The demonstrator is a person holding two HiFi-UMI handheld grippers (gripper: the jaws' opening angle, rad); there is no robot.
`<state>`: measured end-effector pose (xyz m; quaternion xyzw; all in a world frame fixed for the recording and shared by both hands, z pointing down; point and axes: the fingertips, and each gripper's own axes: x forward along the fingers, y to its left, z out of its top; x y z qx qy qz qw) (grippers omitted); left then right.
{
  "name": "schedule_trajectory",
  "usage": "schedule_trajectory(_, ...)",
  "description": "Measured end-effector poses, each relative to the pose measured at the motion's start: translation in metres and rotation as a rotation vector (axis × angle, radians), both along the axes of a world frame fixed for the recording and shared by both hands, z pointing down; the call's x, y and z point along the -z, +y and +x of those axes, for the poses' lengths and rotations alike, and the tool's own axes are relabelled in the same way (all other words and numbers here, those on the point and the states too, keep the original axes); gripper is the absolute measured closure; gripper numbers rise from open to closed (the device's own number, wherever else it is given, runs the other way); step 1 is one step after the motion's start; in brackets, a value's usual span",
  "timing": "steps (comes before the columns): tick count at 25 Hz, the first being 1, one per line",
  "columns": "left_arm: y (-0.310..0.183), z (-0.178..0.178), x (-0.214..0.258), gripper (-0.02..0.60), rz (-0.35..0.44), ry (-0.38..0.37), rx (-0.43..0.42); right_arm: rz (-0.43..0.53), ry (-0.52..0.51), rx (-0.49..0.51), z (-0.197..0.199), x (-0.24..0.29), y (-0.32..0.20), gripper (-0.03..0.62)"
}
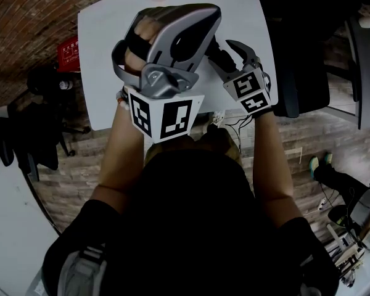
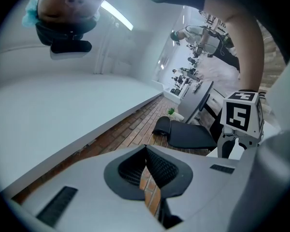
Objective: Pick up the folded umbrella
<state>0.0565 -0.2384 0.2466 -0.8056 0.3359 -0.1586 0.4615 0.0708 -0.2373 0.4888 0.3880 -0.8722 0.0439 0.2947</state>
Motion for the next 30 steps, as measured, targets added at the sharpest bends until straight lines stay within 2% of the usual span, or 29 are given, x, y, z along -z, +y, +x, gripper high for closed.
schedule_trajectory(15, -0.003, -0.011, -0.009, 0.568, -0.021, 0.006, 0.021, -0.129, 0.066, -0.022, 0.004, -0.059, 0.000, 0.267)
schedule_trajectory(30, -0.008, -0.017, -0.024, 0.569, -0.056, 0.000, 0.032, -0.357, 0.127, -0.057, 0.015, -0.121, 0.005, 0.233)
